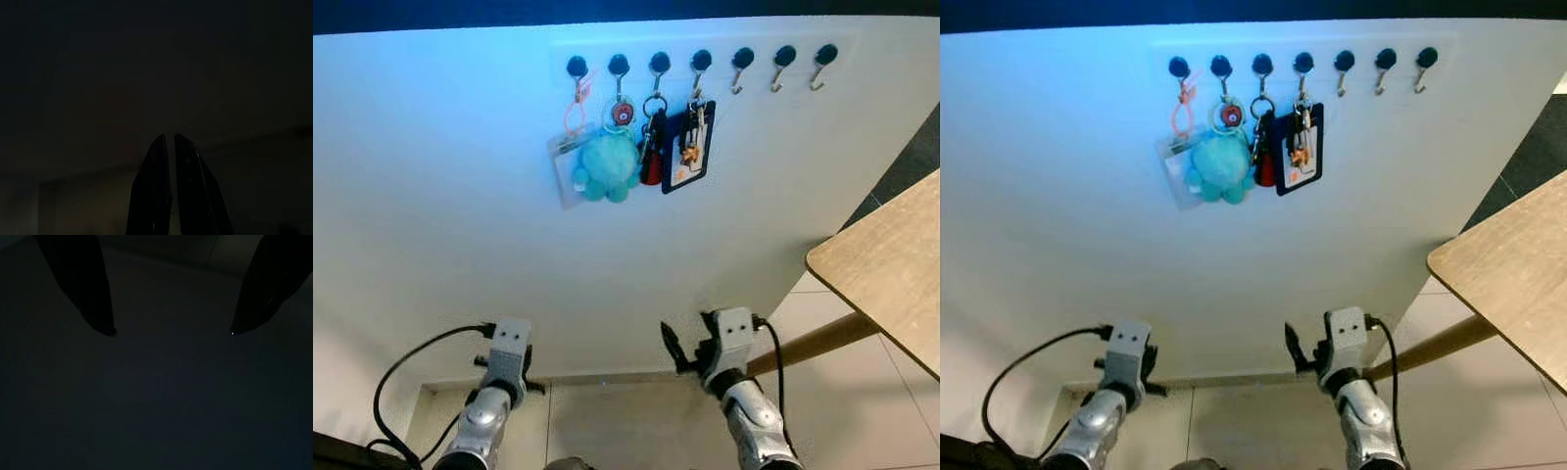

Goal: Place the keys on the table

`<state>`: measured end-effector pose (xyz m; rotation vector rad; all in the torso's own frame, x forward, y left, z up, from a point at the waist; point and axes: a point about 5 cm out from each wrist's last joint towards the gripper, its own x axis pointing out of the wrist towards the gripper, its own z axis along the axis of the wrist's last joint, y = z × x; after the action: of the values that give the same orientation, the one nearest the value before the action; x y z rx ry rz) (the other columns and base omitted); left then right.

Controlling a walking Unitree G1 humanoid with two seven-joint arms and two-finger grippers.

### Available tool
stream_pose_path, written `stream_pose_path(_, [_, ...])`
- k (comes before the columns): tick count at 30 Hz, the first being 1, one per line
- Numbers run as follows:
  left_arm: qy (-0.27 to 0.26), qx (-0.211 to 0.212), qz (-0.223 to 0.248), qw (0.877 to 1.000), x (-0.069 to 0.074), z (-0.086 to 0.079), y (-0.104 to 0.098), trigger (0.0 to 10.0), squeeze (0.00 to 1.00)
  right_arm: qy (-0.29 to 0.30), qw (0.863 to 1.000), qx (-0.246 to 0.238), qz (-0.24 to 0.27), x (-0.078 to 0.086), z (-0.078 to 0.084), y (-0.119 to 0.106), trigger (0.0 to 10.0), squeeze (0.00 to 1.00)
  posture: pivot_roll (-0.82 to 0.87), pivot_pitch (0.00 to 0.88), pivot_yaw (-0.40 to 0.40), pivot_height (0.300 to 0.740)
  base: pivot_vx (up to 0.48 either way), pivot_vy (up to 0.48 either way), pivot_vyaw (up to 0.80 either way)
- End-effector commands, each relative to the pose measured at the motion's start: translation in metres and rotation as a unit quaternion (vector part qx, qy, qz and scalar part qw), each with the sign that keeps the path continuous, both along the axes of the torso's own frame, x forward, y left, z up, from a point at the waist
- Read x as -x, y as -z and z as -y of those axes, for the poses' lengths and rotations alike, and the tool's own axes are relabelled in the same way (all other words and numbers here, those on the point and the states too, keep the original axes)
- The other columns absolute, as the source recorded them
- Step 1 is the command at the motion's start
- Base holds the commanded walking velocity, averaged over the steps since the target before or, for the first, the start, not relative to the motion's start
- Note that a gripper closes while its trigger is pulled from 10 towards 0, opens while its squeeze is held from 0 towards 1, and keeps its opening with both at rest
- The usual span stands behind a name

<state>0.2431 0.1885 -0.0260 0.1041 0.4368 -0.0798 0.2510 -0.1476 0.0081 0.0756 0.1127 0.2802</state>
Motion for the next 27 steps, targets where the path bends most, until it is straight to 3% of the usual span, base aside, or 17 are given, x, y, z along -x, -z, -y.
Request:
stream_pose_path(1, [-0.012,0.01,0.006,1.0,0.002,-0.003,-0.001,10.0,0.0,0.0,1.0,-0.006,0.023,-0.002,-0.002,-0.008,10.0,0.0,0.05,0.049,0.034,0.74,0.0,-0.416,0.0])
stream_pose_path(5, [-0.019,0.017,0.025,0.999,-0.004,-0.005,-0.008,10.0,0.0,-0.004,0.998,-0.004,0.065,-0.009,-0.005,-0.025,10.0,0.0,0.04,0.047,0.036,0.74,0.0,-0.48,0.0])
stream_pose_path(6, [-0.034,0.04,0.024,0.998,-0.005,-0.005,-0.009,10.0,0.0,-0.006,0.997,-0.003,0.075,-0.01,-0.006,-0.03,10.0,0.0,0.04,0.046,0.036,0.74,0.0,0.0,0.0])
stream_pose_path(8, [-0.035,0.047,0.028,0.998,-0.006,-0.005,-0.01,10.0,0.0,-0.008,0.996,-0.001,0.085,-0.011,-0.007,-0.034,10.0,0.0,0.03,0.044,0.036,0.74,0.0,0.0,0.0])
stream_pose_path(20, [-0.03,0.027,0.093,0.995,-0.011,-0.003,-0.029,10.0,0.0,-0.015,0.989,-0.013,0.146,-0.013,-0.011,-0.066,10.0,0.0,0.02,0.034,0.029,0.74,0.0,0.0,0.0])
stream_pose_path(25, [0.009,0.028,0.142,0.989,-0.015,0.007,-0.043,10.0,0.0,-0.01,0.977,-0.011,0.212,-0.016,-0.01,-0.094,10.0,0.0,0.02,0.037,0.025,0.74,0.0,0.0,0.0])
stream_pose_path(27, [0.051,0.036,0.177,0.982,-0.016,0.016,-0.055,10.0,0.0,-0.001,0.965,-0.004,0.263,-0.019,-0.008,-0.116,10.0,0.0,0.02,0.043,0.022,0.74,0.0,0.0,0.0])
